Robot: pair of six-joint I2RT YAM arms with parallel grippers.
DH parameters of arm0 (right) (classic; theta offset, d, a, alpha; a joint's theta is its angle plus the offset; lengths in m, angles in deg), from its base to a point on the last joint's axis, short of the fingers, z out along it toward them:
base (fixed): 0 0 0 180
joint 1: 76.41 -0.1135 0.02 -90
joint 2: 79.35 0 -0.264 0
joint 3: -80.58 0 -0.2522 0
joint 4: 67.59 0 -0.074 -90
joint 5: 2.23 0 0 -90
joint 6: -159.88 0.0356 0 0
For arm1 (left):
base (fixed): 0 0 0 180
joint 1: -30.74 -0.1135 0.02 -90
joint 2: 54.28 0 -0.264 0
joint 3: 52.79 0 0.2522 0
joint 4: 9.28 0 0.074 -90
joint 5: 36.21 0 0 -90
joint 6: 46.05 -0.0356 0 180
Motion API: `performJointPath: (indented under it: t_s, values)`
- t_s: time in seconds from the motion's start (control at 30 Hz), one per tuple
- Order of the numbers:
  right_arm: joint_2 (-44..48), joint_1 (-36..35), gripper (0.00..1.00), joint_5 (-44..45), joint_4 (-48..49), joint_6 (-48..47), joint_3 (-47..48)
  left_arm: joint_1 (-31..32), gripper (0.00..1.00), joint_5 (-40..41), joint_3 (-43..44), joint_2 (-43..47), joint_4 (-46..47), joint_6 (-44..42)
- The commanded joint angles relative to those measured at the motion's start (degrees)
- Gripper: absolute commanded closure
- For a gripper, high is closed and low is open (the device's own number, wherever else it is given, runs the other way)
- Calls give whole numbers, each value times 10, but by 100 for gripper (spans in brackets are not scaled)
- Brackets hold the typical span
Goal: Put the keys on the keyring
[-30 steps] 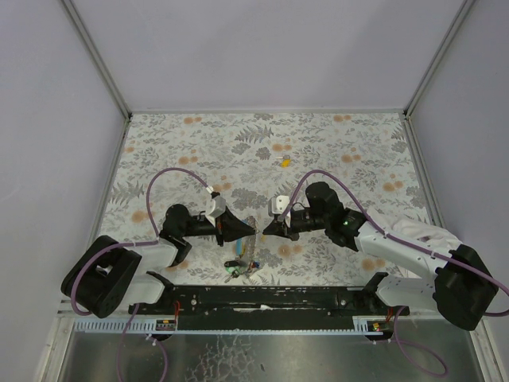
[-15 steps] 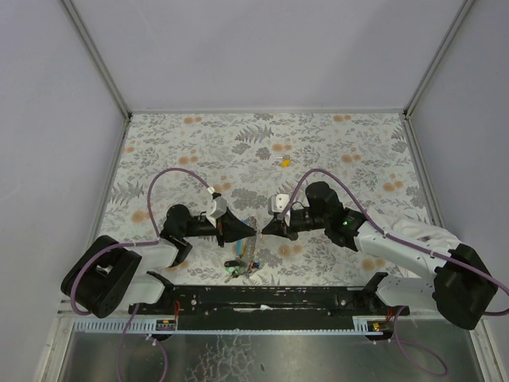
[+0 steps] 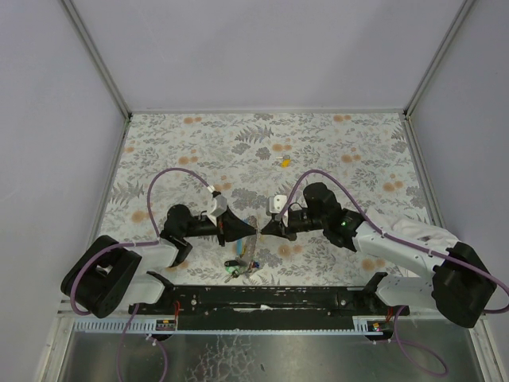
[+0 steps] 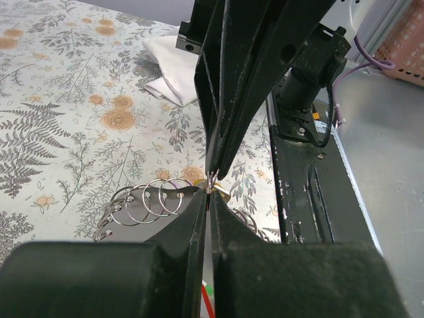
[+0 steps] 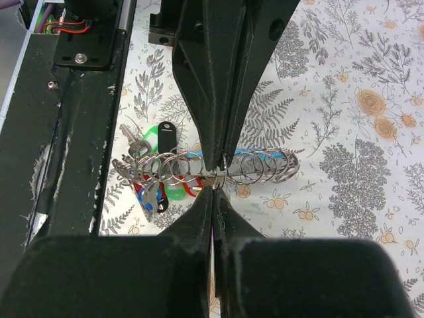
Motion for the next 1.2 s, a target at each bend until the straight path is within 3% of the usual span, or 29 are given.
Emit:
performJointPath:
  t_s: [0.0,0.53,1.17]
  values:
    - [25,-10,100,17,13,-10,17,5,100,33,21,6,0,16]
    - [38,-18,100,38,-14,-26,19,6,100,39,38,27,-83,-8]
    - [47,-24,100,73,-8,-29,12,6,100,55,38,33,-88,11]
